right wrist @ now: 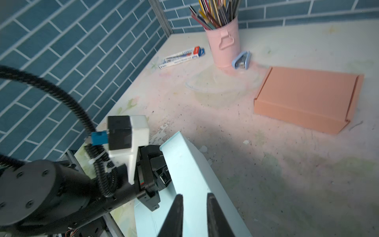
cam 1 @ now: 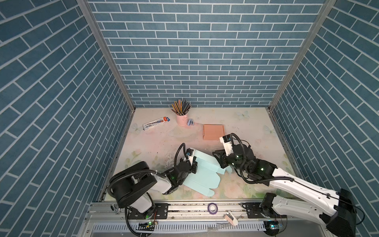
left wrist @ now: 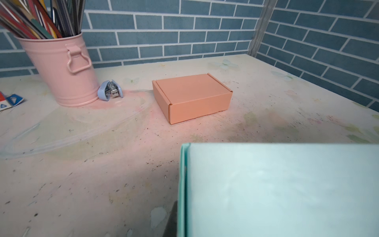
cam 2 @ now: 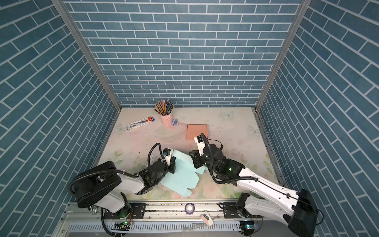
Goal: Fold the paper box
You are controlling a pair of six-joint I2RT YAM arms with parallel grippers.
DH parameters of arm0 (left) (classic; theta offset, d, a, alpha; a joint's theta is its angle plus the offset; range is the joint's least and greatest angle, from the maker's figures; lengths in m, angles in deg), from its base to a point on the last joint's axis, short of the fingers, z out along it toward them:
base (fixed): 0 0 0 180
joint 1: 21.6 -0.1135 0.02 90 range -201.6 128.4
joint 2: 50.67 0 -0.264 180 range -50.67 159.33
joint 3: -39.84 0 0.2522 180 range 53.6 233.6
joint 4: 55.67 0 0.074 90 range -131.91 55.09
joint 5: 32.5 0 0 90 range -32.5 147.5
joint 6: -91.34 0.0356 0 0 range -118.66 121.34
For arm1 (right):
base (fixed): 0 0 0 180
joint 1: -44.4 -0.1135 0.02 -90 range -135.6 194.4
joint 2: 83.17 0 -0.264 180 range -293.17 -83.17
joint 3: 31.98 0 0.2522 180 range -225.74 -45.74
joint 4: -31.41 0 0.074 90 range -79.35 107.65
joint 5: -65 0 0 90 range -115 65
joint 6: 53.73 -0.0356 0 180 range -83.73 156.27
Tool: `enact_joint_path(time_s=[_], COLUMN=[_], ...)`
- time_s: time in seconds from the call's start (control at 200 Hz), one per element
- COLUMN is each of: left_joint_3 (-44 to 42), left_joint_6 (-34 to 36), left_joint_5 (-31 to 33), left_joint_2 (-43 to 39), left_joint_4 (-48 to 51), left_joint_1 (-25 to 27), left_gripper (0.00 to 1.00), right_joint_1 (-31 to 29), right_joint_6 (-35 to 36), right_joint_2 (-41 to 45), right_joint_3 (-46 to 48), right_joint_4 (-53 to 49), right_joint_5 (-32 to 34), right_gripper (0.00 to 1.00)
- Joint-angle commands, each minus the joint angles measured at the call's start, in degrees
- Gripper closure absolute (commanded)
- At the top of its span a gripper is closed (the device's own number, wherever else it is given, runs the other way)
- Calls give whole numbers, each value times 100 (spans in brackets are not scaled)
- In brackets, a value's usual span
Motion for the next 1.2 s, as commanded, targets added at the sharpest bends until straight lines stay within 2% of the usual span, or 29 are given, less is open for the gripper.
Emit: enact_joint_path(time_s=[0.0, 0.21, 0.43, 0.785, 1.08, 1.195], left_joint_3=[396, 806, 995, 970, 933, 912], left_joint_6=[-556, -774, -887, -955, -962, -981], left_joint_5=[515, 832, 931, 982, 1023, 1026], left_joint_2=[-781, -1955, -2519, -2689, -2689, -2802], left_joint_4=[1951, 3703, 4443, 4654, 4625, 4615], left_joint_1=[-17, -30, -30, -29, -32, -30], left_gripper=[96, 96, 96, 96, 96, 95], right_joint_1=[-146, -372, -413, -422, -508, -545], right_joint_6=[579, 731, 607, 549, 497, 439], right_joint_2=[529, 914, 926, 801, -45, -129], right_joint_3=[-173, -250, -340, -267, -401, -335], right_joint_4=[-339, -628, -994, -1117, -925, -889], right_joint_5=[153, 251, 754, 825, 749, 804], right_gripper=[83, 92, 95, 97, 98, 98])
